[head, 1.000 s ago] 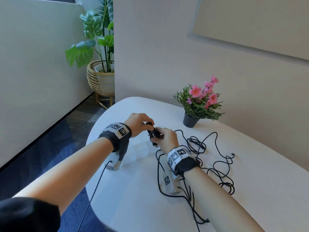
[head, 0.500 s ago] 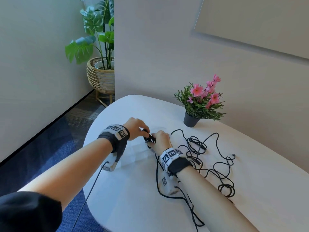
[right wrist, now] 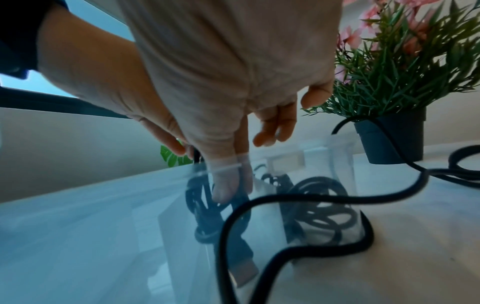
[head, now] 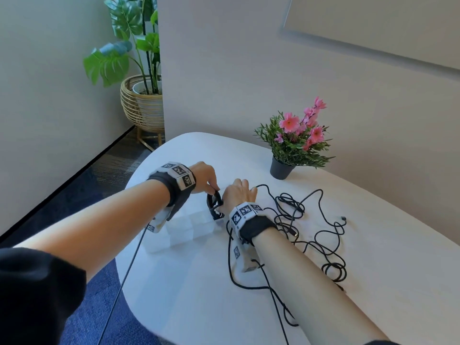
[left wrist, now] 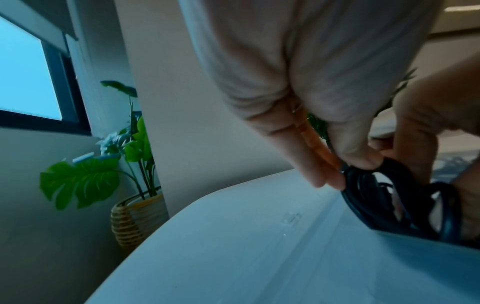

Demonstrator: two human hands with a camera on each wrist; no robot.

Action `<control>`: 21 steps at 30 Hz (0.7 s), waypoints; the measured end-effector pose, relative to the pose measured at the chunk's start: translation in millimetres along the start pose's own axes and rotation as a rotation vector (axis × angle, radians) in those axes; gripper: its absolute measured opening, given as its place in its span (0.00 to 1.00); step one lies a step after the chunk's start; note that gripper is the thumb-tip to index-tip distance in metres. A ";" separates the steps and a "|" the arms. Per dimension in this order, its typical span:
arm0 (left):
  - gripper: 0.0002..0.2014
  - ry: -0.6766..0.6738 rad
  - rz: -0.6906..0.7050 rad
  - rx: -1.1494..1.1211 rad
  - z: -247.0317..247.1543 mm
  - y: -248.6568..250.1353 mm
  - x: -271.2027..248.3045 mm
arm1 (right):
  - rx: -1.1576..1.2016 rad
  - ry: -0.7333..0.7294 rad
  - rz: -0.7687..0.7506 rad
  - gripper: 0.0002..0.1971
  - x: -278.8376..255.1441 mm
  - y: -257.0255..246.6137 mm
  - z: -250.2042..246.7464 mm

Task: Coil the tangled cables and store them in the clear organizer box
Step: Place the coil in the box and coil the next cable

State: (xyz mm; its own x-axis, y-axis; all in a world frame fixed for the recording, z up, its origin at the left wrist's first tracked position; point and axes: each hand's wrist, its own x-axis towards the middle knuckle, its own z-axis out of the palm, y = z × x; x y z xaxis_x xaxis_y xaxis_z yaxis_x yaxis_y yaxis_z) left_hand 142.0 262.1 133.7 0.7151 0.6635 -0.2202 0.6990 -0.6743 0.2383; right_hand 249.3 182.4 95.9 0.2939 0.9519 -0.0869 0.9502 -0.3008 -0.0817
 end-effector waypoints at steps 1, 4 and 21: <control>0.12 0.011 -0.006 0.001 0.2 0.5 1.0 | 0.033 -0.042 0.010 0.10 1.7 0.8 -2.5; 0.11 0.008 -0.047 0.022 4.7 7.4 6.8 | 0.232 -0.191 0.021 0.10 5.2 7.5 -3.1; 0.11 0.007 -0.184 0.117 -1.0 10.0 16.0 | 0.447 -0.175 0.122 0.14 9.5 13.0 -8.8</control>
State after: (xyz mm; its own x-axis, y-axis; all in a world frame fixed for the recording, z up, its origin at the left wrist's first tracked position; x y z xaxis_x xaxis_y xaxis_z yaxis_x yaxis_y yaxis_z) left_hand 160.4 266.2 133.6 0.5757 0.7808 -0.2427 0.8142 -0.5745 0.0832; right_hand 265.4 188.0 102.8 0.3422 0.8955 -0.2845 0.7612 -0.4417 -0.4747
